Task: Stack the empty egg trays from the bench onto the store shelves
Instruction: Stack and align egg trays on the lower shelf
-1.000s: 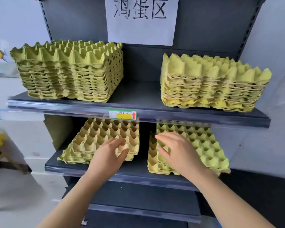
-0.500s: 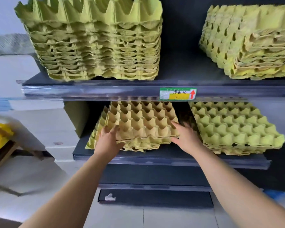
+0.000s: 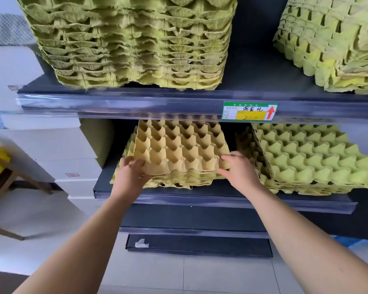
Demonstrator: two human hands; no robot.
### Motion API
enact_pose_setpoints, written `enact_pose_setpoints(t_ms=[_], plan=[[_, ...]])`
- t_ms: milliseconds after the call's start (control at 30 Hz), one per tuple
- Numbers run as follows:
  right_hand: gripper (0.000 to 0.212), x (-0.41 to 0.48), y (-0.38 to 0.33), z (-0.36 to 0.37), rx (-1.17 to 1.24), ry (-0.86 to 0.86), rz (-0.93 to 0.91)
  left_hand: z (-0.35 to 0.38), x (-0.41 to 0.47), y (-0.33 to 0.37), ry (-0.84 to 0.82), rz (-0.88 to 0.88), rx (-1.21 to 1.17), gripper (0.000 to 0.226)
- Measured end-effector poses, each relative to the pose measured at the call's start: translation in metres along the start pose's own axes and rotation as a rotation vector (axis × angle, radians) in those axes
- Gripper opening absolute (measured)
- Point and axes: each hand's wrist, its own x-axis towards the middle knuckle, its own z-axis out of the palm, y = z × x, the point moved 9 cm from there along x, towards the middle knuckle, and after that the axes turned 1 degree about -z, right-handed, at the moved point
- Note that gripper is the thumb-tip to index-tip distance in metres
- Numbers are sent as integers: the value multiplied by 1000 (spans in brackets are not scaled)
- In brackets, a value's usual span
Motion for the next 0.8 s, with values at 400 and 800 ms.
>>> enact_pose_setpoints(t_ms=[400, 800], plan=[[49, 6, 19, 27, 188, -84, 13, 26, 3, -4, -25, -66, 4, 65], [47, 5, -3, 9, 255, 98, -93, -28, 5, -1, 202, 50, -94, 58]])
